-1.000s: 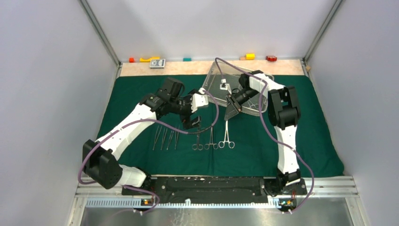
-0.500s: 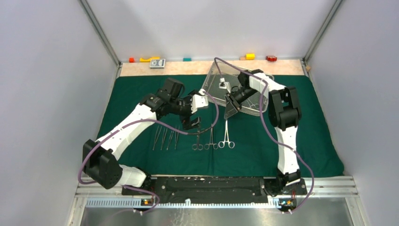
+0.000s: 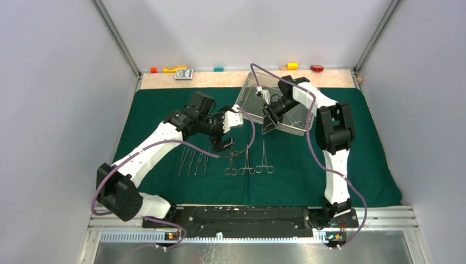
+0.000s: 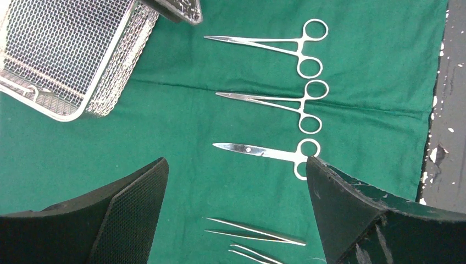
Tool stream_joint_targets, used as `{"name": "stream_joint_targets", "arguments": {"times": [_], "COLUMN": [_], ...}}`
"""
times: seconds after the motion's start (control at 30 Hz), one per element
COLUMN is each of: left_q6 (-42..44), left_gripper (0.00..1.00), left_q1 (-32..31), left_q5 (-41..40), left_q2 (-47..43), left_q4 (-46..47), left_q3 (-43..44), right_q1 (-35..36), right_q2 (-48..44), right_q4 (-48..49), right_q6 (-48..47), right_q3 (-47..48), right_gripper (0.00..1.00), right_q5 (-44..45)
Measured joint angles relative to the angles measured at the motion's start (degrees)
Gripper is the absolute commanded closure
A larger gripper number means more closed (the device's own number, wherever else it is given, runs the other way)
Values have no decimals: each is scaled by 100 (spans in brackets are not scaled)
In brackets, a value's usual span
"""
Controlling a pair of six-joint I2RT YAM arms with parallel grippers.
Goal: Open and lay out the surgical kit
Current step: Place the medical item in the surgical kit, then pick up the medical item from the container.
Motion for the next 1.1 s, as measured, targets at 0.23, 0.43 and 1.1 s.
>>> {"name": "stream_joint_targets", "arguments": {"times": [0.23, 0.43, 1.1], "left_q6": [-173, -584, -1274], "left_gripper": [1, 1, 1], "left_q1": [0, 0, 2], "left_q5": [-310, -673, -822], "left_q2": [-55, -70, 409], "left_q4": [251, 710, 1464], "left_q3": [-39, -61, -57], "right_q1": [-68, -317, -461], "right_q2": [-435, -743, 173], "right_q4": [542, 1499, 2308], "right_q6": [592, 1405, 1705], "right_q3": [63, 74, 313], "right_gripper": [54, 54, 53], "right_q5": [400, 1279, 4026]}}
